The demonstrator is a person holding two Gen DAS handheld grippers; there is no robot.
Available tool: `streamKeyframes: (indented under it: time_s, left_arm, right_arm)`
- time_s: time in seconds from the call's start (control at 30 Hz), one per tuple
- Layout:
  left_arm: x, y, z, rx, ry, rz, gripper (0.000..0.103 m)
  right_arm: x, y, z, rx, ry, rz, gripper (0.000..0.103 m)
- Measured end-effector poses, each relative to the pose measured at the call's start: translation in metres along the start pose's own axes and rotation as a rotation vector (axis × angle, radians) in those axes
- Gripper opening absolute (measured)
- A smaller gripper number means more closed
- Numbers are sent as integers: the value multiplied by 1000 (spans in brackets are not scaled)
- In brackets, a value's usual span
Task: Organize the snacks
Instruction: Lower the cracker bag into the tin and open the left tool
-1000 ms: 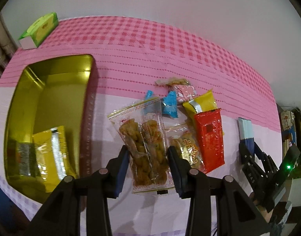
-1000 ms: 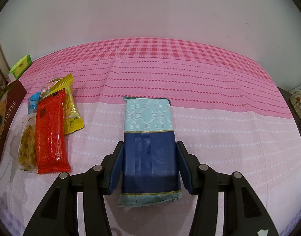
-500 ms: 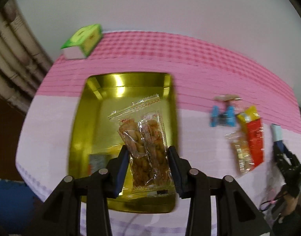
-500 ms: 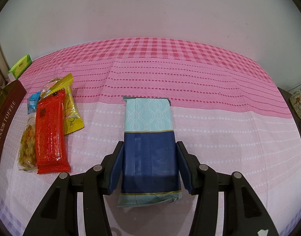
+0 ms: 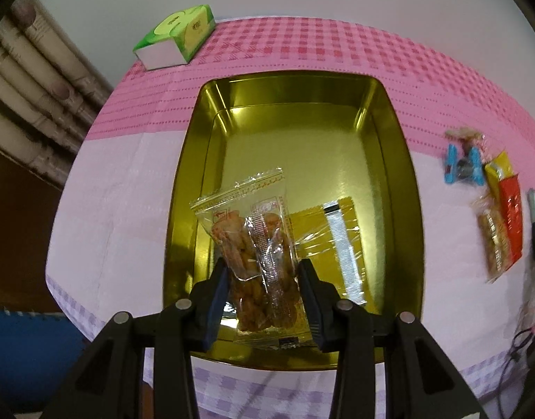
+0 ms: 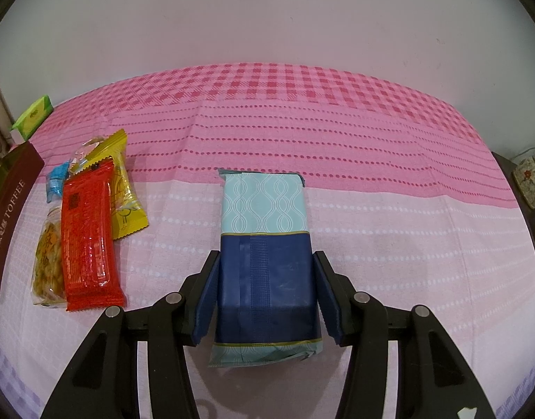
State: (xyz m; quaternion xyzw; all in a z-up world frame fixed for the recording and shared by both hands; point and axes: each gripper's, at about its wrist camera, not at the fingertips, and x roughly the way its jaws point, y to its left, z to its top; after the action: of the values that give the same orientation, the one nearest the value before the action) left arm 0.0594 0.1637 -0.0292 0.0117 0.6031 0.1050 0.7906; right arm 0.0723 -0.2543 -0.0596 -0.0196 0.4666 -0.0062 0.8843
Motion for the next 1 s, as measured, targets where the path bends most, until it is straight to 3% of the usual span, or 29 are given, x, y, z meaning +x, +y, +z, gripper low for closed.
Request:
streamKeyframes:
  time_s: [0.47,1.0]
  left_arm:
    - [15,11,-9,56,-19,75,41]
    - [22,26,-12,19,-64,12,46]
  right_arm:
    - [0,3,4,29,30,-19,46]
    - [-9,9,2,55,53,-26,46]
